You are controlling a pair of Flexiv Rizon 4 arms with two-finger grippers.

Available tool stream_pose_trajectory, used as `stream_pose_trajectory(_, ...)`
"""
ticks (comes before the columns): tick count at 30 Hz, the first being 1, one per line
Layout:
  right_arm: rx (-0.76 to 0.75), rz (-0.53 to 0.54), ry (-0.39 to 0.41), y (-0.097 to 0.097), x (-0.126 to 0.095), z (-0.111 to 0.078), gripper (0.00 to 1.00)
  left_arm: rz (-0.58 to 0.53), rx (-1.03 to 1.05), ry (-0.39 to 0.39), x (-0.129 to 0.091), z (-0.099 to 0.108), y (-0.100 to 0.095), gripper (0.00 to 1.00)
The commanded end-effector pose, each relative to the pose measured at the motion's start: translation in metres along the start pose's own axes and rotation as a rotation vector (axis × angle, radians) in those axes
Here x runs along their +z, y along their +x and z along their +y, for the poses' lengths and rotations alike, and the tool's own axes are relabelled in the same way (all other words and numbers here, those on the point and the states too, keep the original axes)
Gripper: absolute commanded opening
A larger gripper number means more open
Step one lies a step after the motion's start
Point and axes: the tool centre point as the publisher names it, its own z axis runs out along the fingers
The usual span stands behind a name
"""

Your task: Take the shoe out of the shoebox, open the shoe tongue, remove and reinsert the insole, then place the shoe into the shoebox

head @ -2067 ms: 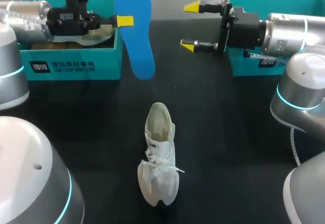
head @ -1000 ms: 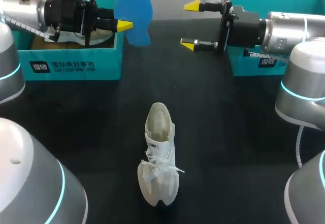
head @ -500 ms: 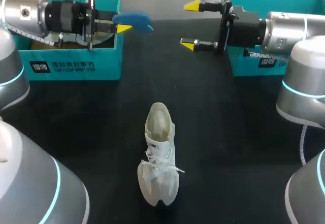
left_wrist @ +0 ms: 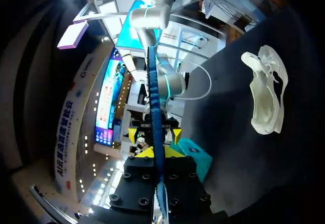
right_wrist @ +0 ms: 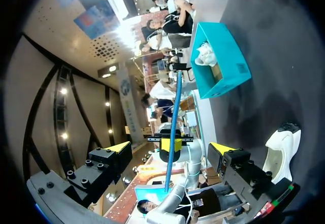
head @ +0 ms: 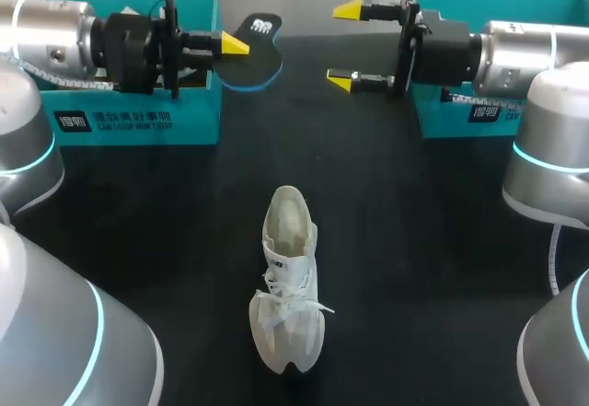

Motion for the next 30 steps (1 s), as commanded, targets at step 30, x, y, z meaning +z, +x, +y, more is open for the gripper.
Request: stream_pose_trajectory(30, -0.079, -0.054, 0.052, -0.007, 0.010, -0.008, 1.00, 0.050, 0.282, 0.032, 0.025, 0.043, 0.008, 0.00)
